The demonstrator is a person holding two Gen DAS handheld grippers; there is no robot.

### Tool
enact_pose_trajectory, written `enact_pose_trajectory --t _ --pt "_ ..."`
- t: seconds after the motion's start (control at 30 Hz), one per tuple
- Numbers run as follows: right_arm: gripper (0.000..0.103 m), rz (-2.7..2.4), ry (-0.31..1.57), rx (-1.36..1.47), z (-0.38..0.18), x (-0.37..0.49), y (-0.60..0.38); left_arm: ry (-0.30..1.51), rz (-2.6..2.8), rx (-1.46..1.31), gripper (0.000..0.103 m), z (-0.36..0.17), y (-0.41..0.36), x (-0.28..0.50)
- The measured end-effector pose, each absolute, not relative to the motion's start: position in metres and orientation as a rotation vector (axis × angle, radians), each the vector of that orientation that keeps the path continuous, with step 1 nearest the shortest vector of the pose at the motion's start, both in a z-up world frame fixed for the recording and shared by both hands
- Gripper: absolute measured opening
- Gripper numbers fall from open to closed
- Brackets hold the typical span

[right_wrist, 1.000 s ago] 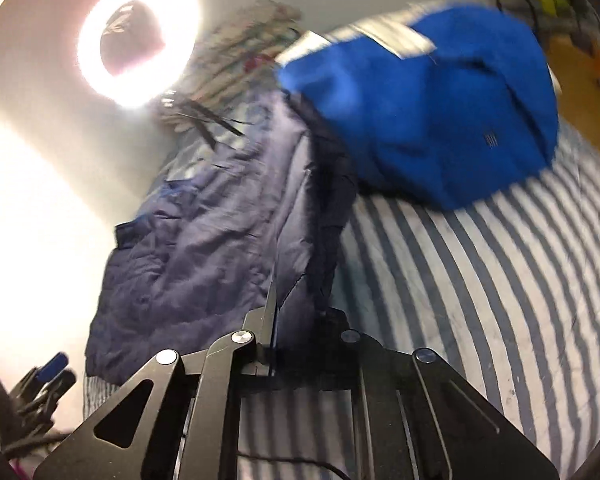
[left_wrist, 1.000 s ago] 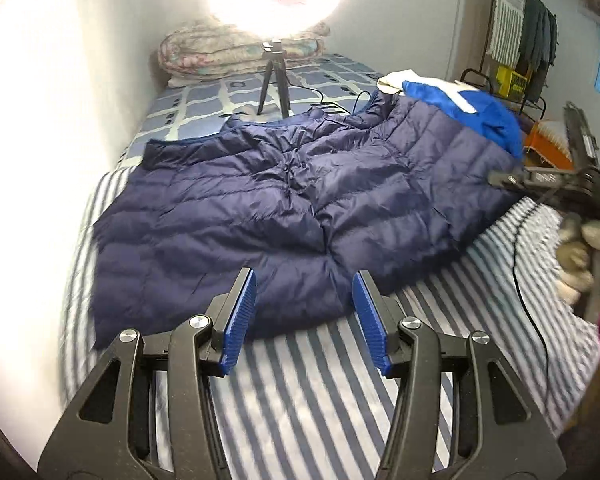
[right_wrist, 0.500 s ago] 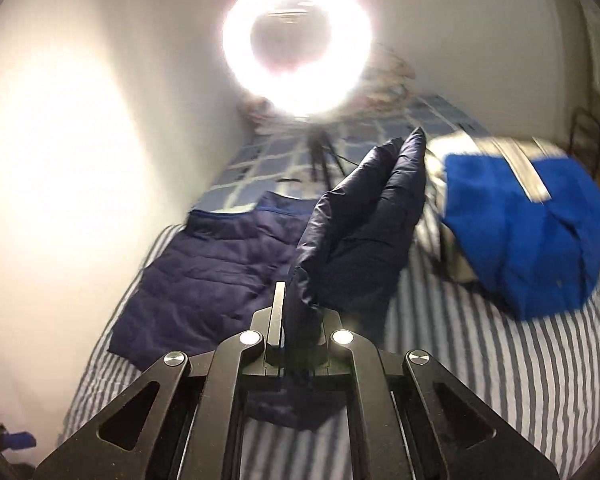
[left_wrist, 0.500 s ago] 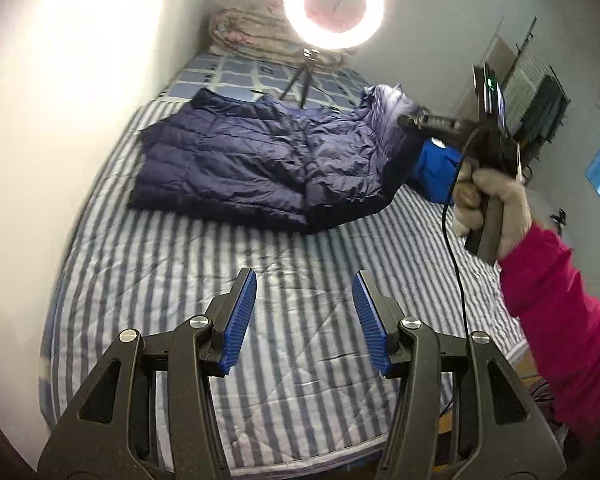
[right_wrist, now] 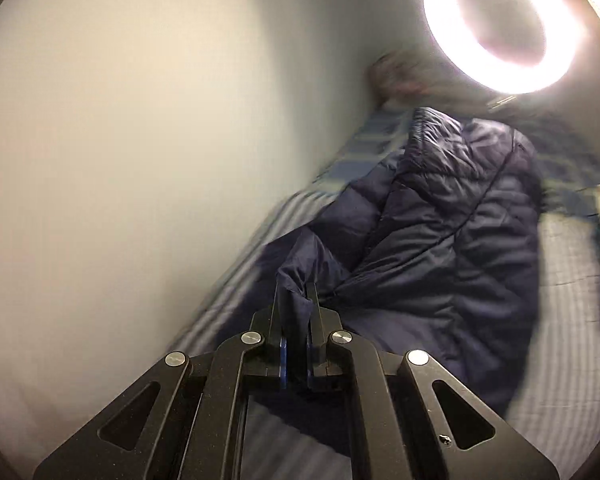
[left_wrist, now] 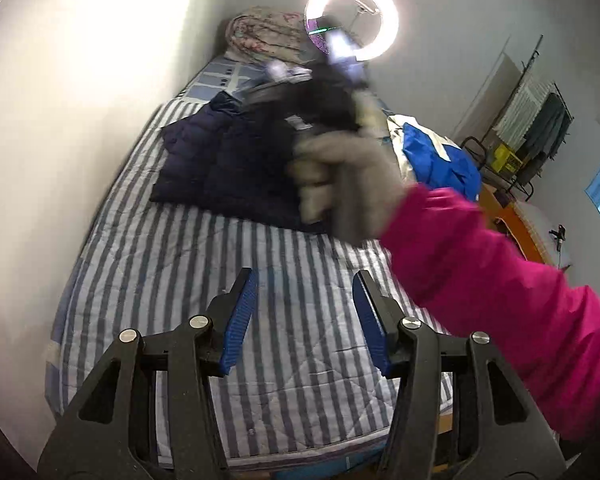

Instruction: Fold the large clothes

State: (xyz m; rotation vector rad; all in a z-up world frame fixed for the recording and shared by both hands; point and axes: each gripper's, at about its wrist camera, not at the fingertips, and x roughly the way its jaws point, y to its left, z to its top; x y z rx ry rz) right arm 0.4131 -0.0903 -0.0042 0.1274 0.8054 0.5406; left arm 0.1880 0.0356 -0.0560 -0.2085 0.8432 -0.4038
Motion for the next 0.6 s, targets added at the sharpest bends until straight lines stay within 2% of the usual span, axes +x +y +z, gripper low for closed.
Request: enact_pose_trajectory --t 0.23,0.5,0.6 --pt "0.004 0.657 0.901 -0.03 -0.069 0.413 -0.003 0.842 -0.36 -0.259 0.053 -0.055 0.056 0.192" --pt "0.005 0.755 0.959 0.024 -0.086 0.413 -0.023 0.827 -0.341 -0.257 0.053 -0.053 0.06 0.197" --pt "0.01 0.791 0.957 0.049 -0.083 0.411 -0.034 0.813 -0.328 -0.261 0.053 -0.05 0.062 0.196"
